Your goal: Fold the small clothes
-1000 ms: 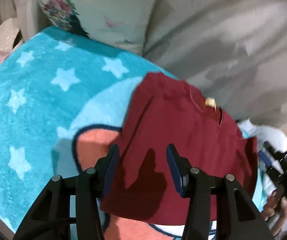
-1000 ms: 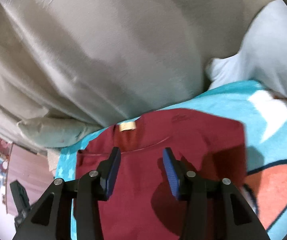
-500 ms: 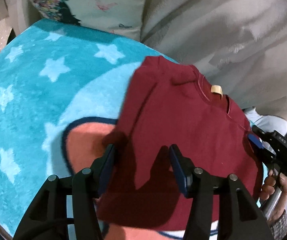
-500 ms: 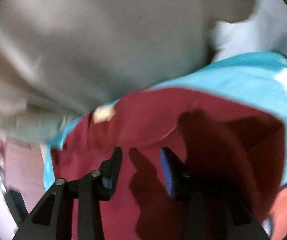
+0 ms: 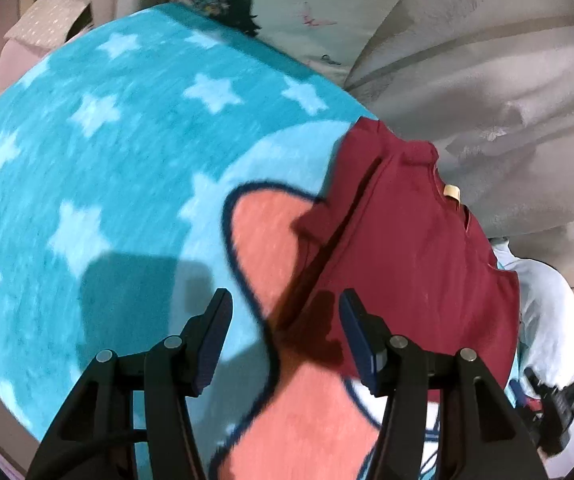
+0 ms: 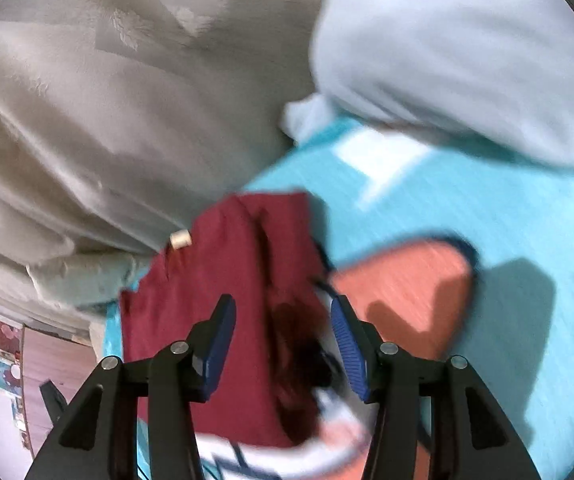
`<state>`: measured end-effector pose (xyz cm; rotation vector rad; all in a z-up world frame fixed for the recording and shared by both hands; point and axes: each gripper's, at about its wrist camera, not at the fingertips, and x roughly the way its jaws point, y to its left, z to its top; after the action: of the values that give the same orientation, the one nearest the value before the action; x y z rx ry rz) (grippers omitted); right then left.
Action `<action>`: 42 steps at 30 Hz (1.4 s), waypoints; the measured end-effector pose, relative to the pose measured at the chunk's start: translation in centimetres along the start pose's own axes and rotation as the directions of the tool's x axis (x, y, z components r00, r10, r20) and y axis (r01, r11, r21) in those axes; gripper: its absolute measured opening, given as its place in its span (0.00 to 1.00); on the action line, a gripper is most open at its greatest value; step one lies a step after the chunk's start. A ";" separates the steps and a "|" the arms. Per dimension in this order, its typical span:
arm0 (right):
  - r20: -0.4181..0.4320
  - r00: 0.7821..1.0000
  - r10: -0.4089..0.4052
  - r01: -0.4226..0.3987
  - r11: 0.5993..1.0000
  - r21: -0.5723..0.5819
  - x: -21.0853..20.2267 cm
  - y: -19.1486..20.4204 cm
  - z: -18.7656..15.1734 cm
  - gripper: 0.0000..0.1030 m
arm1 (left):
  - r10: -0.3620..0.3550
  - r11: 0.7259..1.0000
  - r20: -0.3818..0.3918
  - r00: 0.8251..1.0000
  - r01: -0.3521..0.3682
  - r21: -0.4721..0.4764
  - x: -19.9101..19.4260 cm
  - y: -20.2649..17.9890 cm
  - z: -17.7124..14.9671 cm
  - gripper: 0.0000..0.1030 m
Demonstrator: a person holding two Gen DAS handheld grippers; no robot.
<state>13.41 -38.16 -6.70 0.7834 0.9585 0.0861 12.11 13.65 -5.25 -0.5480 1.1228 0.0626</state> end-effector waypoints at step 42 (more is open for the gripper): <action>-0.330 0.851 -0.410 0.061 0.699 -0.712 28.2 34.9 -12.4 0.76 | -0.247 0.968 -0.151 0.957 0.252 0.014 3.8 1.7 0.4 0.16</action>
<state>29.92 5.33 -8.38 -0.0848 1.3696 0.3925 13.64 14.50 -9.10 -0.6698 1.1880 -0.2190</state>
